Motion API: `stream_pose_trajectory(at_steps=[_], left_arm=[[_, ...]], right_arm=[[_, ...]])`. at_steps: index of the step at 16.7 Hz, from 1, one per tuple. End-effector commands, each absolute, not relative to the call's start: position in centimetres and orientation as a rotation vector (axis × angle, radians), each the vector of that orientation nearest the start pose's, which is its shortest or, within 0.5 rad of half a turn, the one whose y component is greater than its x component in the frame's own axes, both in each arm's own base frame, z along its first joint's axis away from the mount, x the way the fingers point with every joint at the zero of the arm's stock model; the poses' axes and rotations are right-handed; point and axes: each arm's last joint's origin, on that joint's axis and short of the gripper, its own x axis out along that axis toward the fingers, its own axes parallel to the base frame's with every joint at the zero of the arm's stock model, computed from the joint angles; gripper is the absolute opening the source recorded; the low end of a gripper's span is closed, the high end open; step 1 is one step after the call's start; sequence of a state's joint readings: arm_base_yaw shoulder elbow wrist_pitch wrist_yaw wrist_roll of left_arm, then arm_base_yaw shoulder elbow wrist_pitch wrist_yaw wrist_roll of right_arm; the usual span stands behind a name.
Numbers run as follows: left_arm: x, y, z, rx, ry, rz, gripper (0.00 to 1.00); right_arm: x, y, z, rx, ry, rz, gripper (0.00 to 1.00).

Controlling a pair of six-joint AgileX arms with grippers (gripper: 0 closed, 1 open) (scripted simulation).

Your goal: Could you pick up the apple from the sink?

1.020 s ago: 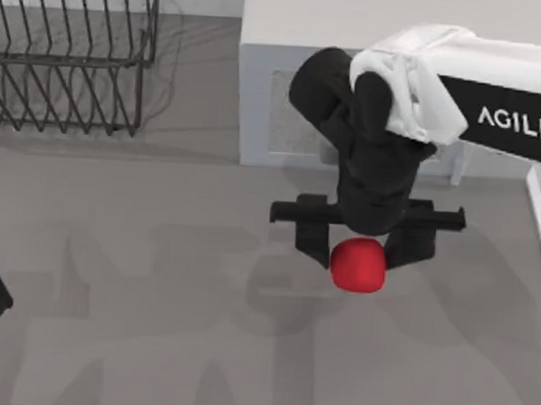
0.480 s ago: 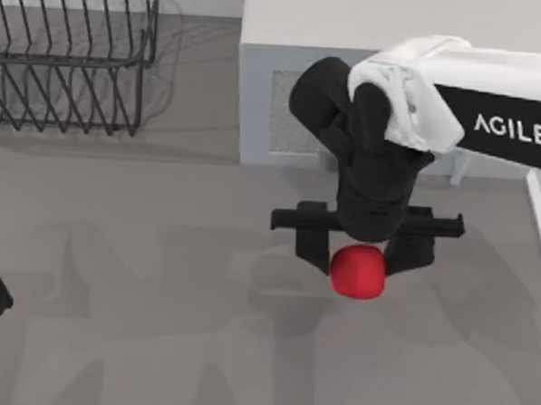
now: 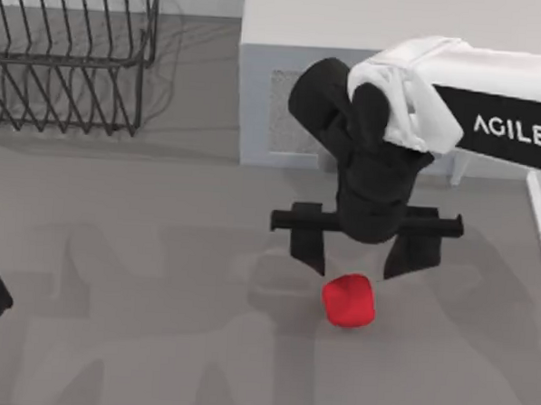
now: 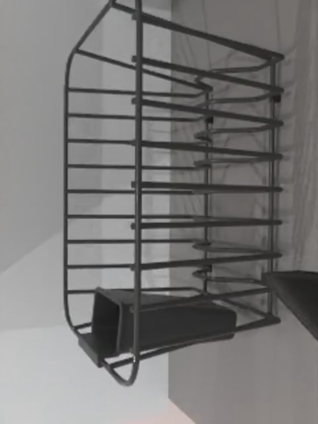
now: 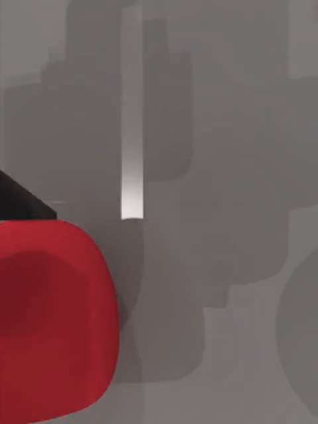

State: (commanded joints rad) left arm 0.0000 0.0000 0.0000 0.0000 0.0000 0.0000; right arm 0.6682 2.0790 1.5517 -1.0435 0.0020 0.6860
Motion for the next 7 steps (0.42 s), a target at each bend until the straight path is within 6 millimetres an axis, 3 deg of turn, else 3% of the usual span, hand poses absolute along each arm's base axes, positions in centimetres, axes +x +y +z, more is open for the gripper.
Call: stream_pose_trajectory(at_steps=[2, 7], left_arm=[[10.57, -0.12, 16.0, 0.0, 0.0, 0.0, 1.0], [10.57, -0.12, 16.0, 0.0, 0.0, 0.0, 1.0]], right_arm=[[30.87, 24.85, 16.0, 0.008, 1.571, -0.008, 1.0], [30.87, 24.85, 16.0, 0.008, 1.571, -0.008, 1.0]])
